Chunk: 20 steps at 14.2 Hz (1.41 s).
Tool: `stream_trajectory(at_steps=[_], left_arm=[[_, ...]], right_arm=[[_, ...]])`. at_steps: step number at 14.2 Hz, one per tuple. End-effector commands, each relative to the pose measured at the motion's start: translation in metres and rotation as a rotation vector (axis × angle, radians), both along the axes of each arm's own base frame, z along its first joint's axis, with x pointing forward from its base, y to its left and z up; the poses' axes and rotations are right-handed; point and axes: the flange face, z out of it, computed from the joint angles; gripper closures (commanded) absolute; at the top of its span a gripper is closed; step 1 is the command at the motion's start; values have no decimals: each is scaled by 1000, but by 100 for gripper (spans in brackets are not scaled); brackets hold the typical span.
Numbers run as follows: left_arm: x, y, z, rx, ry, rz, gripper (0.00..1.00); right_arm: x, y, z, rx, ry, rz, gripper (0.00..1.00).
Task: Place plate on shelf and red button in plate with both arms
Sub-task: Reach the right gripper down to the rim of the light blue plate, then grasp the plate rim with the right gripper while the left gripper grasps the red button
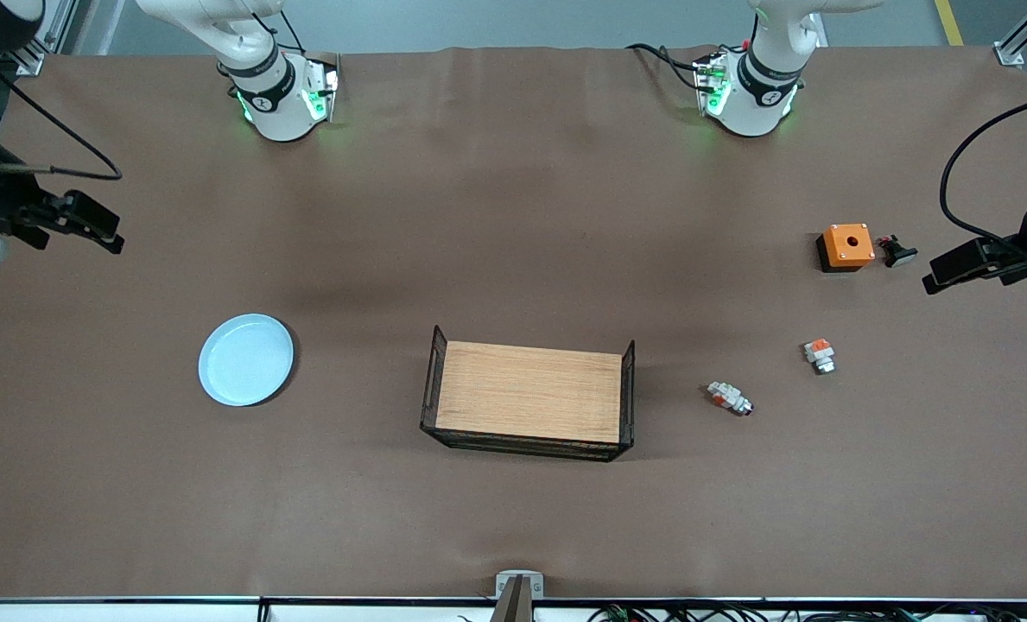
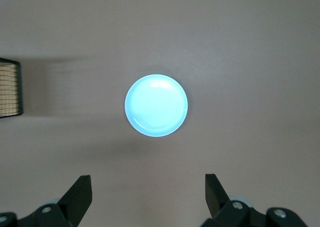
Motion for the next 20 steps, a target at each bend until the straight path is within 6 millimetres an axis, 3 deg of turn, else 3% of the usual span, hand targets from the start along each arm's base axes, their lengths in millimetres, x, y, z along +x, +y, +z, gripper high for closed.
stream_trajectory(at_steps=[1, 6, 14, 18, 20], left_arm=[[-1, -1, 0, -24, 7, 9, 0], [-1, 0, 0, -24, 7, 11, 0], [4, 7, -9, -22, 23, 20, 0], [6, 8, -15, -23, 32, 23, 0], [7, 8, -18, -23, 36, 23, 0]], right_arm=[[-1, -27, -53, -11, 7, -14, 0], [2, -82, -166, -16, -26, 17, 0], [30, -100, -327, -6, 53, -4, 0], [39, -104, -372, 6, 91, -23, 0], [40, -101, -382, 9, 105, -22, 3]])
